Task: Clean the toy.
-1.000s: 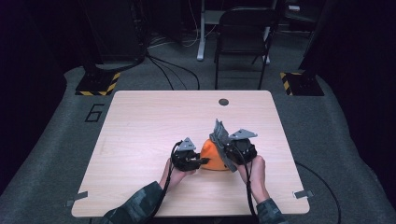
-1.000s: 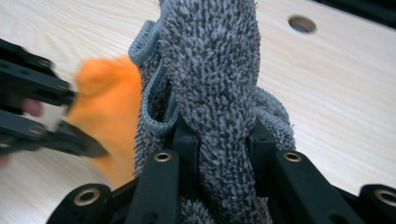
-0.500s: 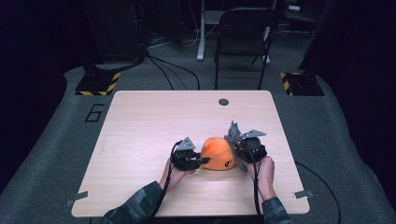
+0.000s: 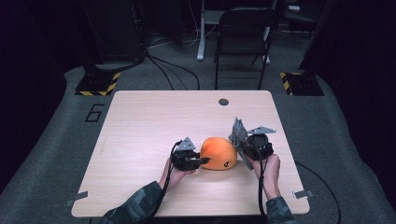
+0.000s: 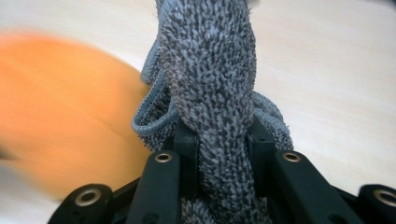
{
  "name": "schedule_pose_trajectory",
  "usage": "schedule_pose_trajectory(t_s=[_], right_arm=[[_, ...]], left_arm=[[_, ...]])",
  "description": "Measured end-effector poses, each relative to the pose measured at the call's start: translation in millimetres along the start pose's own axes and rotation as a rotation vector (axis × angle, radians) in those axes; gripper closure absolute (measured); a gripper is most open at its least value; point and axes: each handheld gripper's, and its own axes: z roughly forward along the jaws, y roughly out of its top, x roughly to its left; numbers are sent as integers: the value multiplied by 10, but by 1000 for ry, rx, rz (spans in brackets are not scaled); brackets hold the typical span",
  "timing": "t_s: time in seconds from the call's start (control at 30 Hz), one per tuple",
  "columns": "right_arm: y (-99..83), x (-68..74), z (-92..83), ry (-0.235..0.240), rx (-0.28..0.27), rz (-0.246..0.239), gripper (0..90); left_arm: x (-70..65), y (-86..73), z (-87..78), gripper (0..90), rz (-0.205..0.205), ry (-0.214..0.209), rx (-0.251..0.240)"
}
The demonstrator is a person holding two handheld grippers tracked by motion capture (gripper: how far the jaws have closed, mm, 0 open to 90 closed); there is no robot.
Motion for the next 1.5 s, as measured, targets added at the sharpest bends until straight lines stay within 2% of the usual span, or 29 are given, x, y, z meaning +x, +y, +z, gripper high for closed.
schedule_pose_trajectory(t_s=[0.07, 0.2, 0.27, 0.3, 0.37, 0.4, 0.47, 0.5, 0.53, 0.6, 0.8, 0.9, 1.03, 1.17, 1.33, 1.5], right_arm=[[96, 139, -141, 42, -59, -21, 720], [205, 489, -262, 131, -116, -99, 719], [214, 646, -247, 155, -116, -127, 719], [209, 706, -219, 155, -110, -145, 718], [182, 772, -125, 147, -80, -155, 718], [159, 770, -78, 145, -65, -162, 719], [126, 764, -15, 103, -59, -174, 719], [118, 738, -1, 97, -60, -182, 720], [112, 722, -2, 100, -53, -166, 720], [96, 692, -3, 59, -49, -186, 719], [49, 529, 30, 37, -32, -149, 719], [25, 446, 57, -1, -16, -143, 719], [-30, 317, 121, -14, 17, -87, 719], [-50, 255, 146, -10, 36, -77, 720], [-93, 175, 202, -28, 52, -60, 720], [-167, 64, 305, -57, 93, -49, 720]], left_arm=[[-5, 3, -1, 702, 1, -2, 3], [-4, 4, -1, 702, 5, 0, 4], [-9, 3, 0, 702, 10, 5, 2], [-18, 1, 6, 702, 0, 4, -8], [-12, 2, -6, 702, 12, -5, 14], [-16, 0, 3, 702, 3, -1, 6], [-13, -1, 11, 699, -1, 3, 4], [-15, 0, 13, 699, -2, 0, 6], [-16, 1, 13, 699, -4, -1, 5], [-11, 0, 14, 699, -5, -3, 3], [-9, 0, 14, 699, 2, 0, 6], [-9, -1, 14, 699, 1, -1, 4], [-9, 1, 15, 699, 10, -4, 4], [-12, 0, 17, 699, 11, 0, -1], [-12, -1, 17, 698, 10, -1, -3], [-10, -2, 17, 698, 6, -1, -6]])
